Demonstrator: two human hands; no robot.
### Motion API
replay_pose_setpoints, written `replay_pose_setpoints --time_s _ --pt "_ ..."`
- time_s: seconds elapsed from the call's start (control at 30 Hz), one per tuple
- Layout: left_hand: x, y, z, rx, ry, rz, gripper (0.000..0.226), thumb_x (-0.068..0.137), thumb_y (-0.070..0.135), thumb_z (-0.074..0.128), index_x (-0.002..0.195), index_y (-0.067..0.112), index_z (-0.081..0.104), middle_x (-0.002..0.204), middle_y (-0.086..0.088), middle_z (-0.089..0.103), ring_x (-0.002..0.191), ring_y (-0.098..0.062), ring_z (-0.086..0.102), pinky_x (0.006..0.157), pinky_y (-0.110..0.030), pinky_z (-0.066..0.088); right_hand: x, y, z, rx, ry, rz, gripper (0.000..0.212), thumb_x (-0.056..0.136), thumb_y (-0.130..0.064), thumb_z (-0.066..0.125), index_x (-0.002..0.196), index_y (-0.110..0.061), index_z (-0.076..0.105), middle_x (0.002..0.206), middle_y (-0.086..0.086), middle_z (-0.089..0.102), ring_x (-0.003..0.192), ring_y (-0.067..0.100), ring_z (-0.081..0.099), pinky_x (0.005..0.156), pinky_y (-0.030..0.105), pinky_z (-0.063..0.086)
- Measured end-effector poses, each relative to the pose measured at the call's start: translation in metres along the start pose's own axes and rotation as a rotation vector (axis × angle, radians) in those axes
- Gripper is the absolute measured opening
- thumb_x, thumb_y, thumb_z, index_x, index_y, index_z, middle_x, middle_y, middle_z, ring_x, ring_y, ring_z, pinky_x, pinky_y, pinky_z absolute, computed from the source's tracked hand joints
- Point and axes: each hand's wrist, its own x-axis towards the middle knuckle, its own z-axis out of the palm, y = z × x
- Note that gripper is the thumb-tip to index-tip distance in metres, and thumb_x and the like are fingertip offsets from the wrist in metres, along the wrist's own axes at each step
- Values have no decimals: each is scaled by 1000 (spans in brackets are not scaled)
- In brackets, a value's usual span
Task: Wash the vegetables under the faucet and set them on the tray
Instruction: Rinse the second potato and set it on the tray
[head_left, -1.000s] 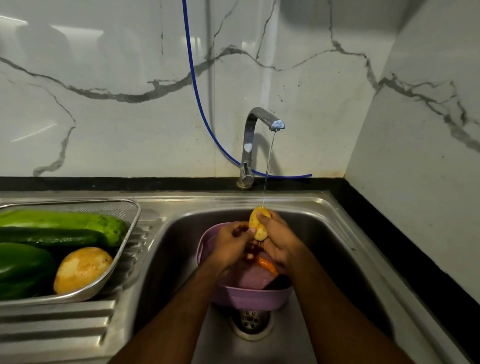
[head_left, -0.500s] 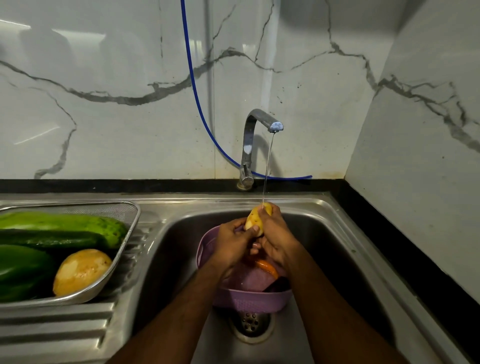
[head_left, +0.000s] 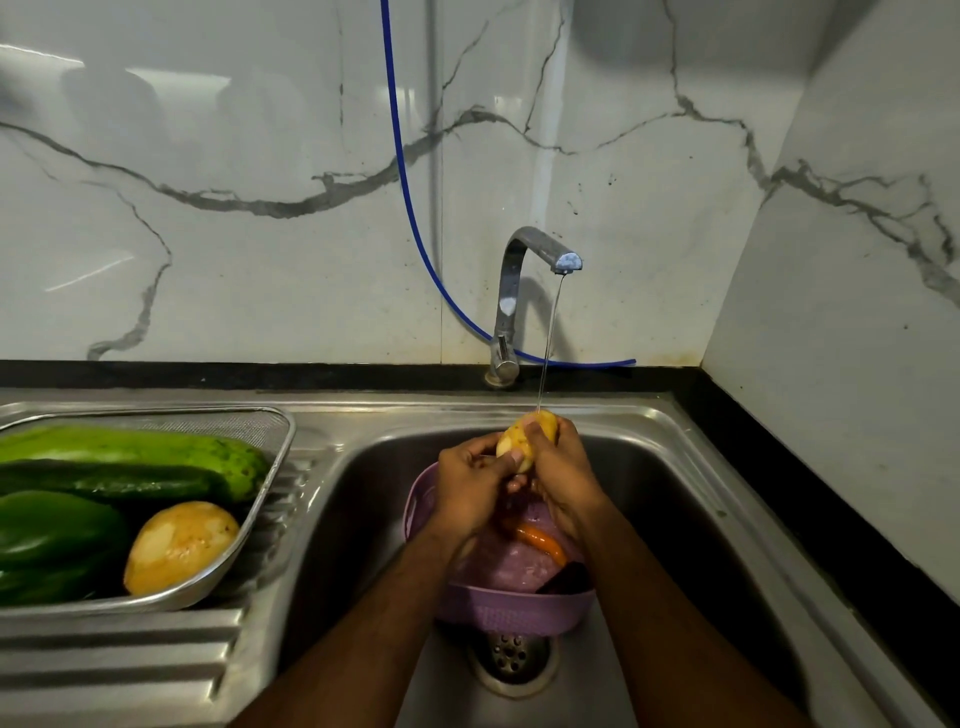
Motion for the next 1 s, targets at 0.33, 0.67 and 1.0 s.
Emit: replay_pose_setpoints --time_s 0.33,0.67,1.0 --pt "1 7 0 -201 84 -171 23 95 17 66 111 1 70 90 -17 74 72 -19 67 70 -33 57 -6 -10 -4 305 -78 100 31 106 -21 54 134 -8 50 129 30 60 95 35 69 64 40 63" --pt "-4 12 7 -285 60 -186 25 100 15 58 123 10 64 112 -17 73 99 -27 72 79 -38 61 -7 -13 -6 262 -46 164 35 108 -41 45 109 -11 62 88 19 73 78 29 70 69 43 57" --pt "-5 10 15 -337 37 -160 35 95 10 63 128 17 56 119 -15 70 101 -31 72 79 -40 62 -9 -9 -3 202 21 59 30 99 -31 66 114 -6 59 108 25 70 82 30 73 62 40 63"
